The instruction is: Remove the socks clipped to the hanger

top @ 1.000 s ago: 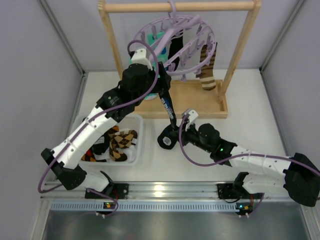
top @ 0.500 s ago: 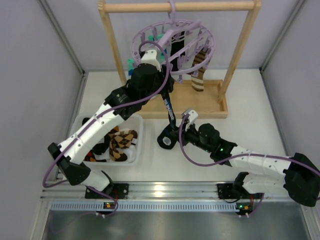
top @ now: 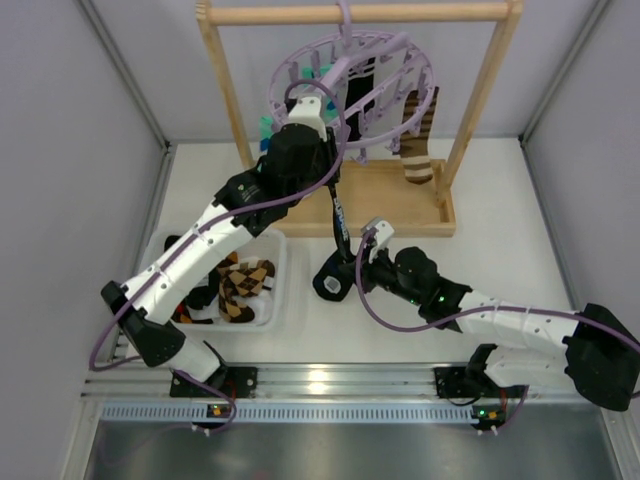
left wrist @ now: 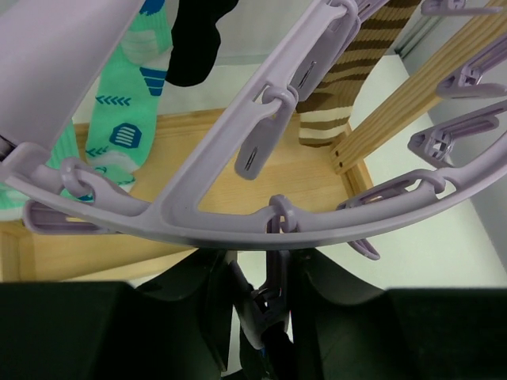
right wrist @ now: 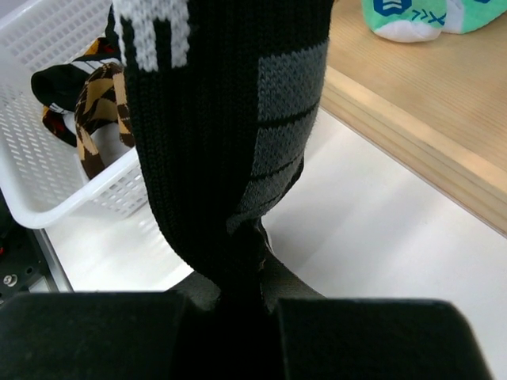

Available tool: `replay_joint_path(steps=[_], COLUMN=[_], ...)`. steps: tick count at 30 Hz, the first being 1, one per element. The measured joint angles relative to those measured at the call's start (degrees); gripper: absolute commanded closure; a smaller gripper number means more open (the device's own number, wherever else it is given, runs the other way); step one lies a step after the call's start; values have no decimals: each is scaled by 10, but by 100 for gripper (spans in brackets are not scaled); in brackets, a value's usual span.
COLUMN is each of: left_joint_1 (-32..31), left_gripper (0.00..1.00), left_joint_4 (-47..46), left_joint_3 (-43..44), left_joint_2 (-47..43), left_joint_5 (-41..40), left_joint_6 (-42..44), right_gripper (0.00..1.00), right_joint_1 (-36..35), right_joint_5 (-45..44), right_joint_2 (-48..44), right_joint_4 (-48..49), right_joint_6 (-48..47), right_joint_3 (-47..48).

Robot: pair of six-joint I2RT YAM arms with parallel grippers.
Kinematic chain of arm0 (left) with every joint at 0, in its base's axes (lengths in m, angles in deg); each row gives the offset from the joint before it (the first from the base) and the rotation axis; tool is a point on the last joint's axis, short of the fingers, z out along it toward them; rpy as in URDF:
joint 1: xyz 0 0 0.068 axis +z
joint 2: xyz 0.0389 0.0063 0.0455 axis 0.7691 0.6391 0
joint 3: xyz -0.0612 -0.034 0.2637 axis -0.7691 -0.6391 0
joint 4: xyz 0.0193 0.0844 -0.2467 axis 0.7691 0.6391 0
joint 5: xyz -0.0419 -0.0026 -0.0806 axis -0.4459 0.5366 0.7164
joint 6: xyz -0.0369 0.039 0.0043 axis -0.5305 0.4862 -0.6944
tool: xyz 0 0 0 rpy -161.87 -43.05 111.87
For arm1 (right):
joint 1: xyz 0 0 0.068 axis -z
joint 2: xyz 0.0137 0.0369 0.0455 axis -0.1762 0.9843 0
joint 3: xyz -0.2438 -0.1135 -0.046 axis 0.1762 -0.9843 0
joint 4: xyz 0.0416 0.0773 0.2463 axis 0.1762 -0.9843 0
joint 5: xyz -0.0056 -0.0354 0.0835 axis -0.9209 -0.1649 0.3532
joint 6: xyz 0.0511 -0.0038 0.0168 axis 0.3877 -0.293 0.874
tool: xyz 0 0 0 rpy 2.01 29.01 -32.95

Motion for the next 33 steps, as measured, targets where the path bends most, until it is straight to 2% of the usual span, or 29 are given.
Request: replay_joint_path(steps=[1, 5, 22, 33], left_joint_1=[0, 0, 0, -1], left_gripper=[74, 100, 100, 100], left_joint_4=[0, 1, 2, 7], left_joint_3=[0, 3, 7, 14], left_joint_2=[1, 3, 13, 14], left_joint_5=[-1, -2, -17, -32], left_joint_6=[2, 2, 9, 11], right_gripper=[100, 100, 100, 100], right_joint_1=[0, -1, -2, -3], right_joint_5=[1, 1, -11, -20], right_joint_2=[0, 0, -46, -80], right_joint_4=[0, 0, 10, 11], right_joint_6=[0, 0, -7, -9], right_joint_3=[0, 0, -36, -94])
